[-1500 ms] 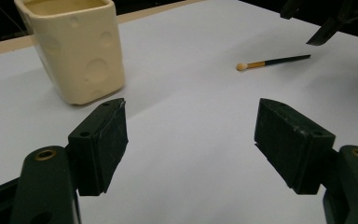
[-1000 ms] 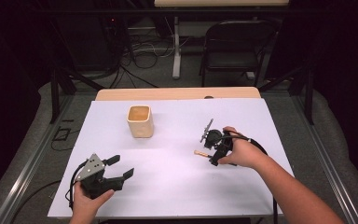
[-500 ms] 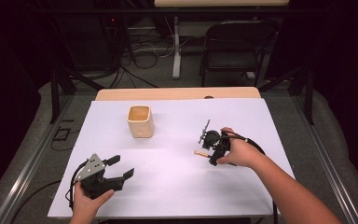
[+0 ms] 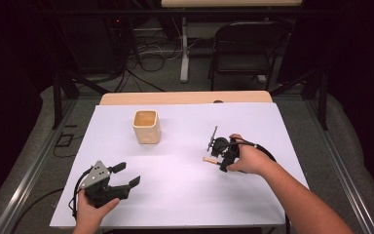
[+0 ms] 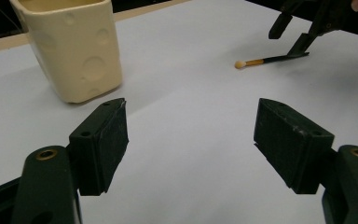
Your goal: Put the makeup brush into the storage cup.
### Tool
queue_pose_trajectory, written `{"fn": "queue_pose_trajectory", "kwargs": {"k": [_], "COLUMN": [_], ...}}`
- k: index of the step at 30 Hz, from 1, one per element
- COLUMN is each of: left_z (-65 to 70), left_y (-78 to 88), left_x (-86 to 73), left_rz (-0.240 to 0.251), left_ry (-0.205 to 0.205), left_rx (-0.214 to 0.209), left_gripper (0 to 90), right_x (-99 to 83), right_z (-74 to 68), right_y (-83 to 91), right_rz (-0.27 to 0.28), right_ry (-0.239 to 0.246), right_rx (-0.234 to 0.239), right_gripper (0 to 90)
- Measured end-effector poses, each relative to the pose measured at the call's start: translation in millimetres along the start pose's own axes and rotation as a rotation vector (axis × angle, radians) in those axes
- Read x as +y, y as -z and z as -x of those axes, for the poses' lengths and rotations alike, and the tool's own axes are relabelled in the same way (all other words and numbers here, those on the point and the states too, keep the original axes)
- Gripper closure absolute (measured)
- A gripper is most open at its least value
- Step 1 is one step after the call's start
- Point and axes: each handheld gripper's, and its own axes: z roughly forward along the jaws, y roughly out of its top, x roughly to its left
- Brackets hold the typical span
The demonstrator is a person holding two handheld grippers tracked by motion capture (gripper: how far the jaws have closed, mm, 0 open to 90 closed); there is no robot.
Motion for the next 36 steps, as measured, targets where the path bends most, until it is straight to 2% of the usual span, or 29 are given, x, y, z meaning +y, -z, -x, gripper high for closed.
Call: {"fn": "queue_pose_trajectory", "kwargs": {"k": [17, 23, 25, 26, 30, 31, 36], "left_z": [-0.2, -0.1, -0.2, -0.2, 0.1, 0.1, 0.1], "left_y": [-0.4, -0.6, -0.8, -0.9, -1.0, -1.0, -1.0], "left_x": [-0.3, -0.3, -0.4, -0.4, -0.4, -0.4, -0.4], "left_rz": [-0.003, -0.005, -0.005, -0.006, -0.008, -0.008, -0.006], "left_ry": [-0.001, -0.001, -0.002, -0.003, -0.002, -0.002, -0.001], "left_rx": [-0.001, -0.003, -0.004, -0.004, -0.006, -0.006, -0.005], "left_gripper": [26.0, 26.0, 26.0, 26.0, 26.0, 26.0, 26.0], "right_x": [3.0, 2.7, 3.2, 3.2, 4.9, 5.5, 5.8], "right_z": [6.3, 7.2, 7.4, 6.7, 5.2, 5.2, 5.2], "right_y": [-11.9, -15.2, -15.0, -16.3, -16.6, -15.8, -18.2], "right_rz": [0.002, 0.002, -0.008, 0.007, 0.011, -0.001, 0.005], "right_ry": [-0.01, -0.018, -0.007, -0.002, 0.009, 0.023, 0.02], "right_rx": [-0.001, 0.027, 0.029, 0.025, 0.013, 0.007, 0.005], "right_gripper": [50.7, 50.0, 49.6, 48.6, 48.0, 47.7, 46.4]}}
